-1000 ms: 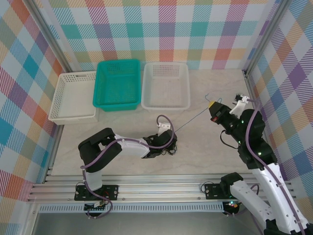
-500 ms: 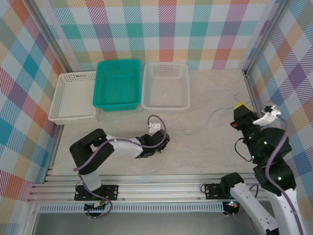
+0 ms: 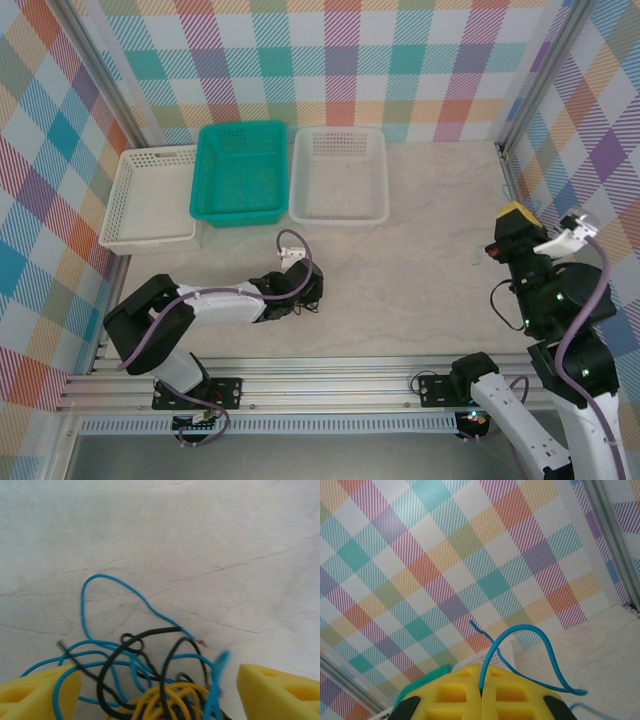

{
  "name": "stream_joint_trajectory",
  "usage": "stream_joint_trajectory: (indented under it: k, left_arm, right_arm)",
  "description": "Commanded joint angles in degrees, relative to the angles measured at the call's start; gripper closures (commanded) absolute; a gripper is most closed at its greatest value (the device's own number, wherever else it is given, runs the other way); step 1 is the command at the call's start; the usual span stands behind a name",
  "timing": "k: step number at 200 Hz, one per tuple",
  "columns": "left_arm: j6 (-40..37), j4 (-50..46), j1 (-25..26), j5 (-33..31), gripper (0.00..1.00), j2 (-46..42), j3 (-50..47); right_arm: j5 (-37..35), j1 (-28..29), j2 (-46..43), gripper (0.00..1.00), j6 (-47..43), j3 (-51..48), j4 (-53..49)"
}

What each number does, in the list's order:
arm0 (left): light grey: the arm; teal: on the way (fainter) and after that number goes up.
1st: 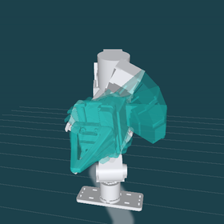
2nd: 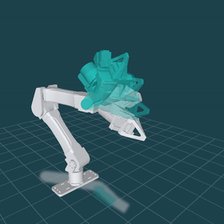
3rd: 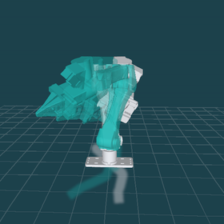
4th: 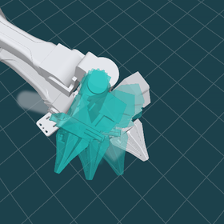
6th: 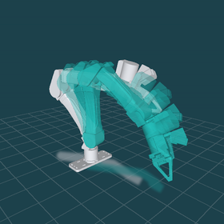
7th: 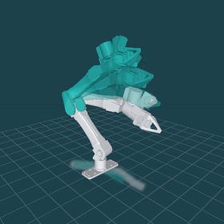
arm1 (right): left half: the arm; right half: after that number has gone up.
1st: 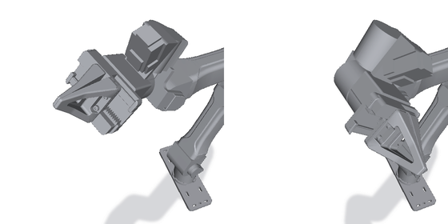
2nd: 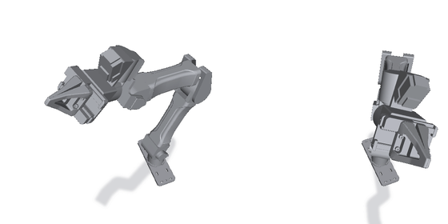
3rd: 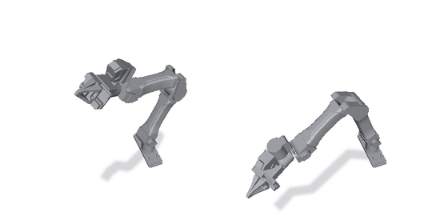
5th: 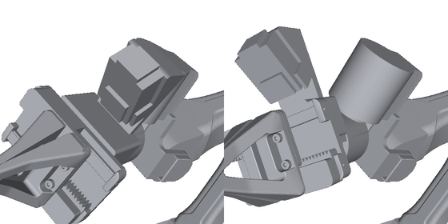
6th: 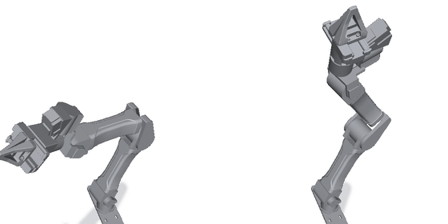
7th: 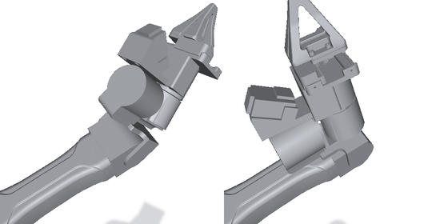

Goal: Untangle the cables

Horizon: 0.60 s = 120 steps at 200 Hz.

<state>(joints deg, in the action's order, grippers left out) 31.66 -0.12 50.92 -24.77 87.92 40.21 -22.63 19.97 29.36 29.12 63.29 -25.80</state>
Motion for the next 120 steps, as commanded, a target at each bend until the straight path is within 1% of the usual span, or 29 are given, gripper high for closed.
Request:
stream_joint_trajectory:
  k: [1, 14, 22, 46, 67, 95, 120]
  left_arm:
    - [-2.48, -0.87, -0.25, 5.48, 0.12, -4.4, 2.23]
    - [-2.58, -0.11, -0.29, 6.92, 0.06, -6.75, 2.41]
    - [-2.66, 0.41, -0.24, 7.94, 0.0, -8.28, 2.42]
    - [-3.61, 2.58, -0.29, 11.68, 0.0, -12.83, 2.32]
    - [-4.15, 3.78, -0.25, 13.16, 0.0, -16.95, 1.94]
    - [-2.77, 3.32, -0.46, 10.14, 0.0, -22.37, 1.04]
    - [1.51, -0.45, -0.9, 2.64, 0.0, -26.76, -0.14]
  right_arm:
    - [4.97, 0.03, 2.55, 1.0, 0.34, 0.07, -0.81]
    - [7.5, 0.06, 3.59, 1.0, 0.63, -0.69, 0.05]
    - [9.63, 0.04, 4.2, 1.0, 0.73, -1.19, 0.66]
    - [16.15, 0.06, 6.49, 1.0, 0.87, -2.16, 2.73]
    - [21.1, 0.02, 8.92, 1.0, 1.36, -2.5, 4.4]
    - [27.19, 0.06, 13.16, 1.0, 1.89, -1.17, 5.78]
    - [28.58, 0.03, 17.65, 1.0, 2.59, 2.37, 4.59]
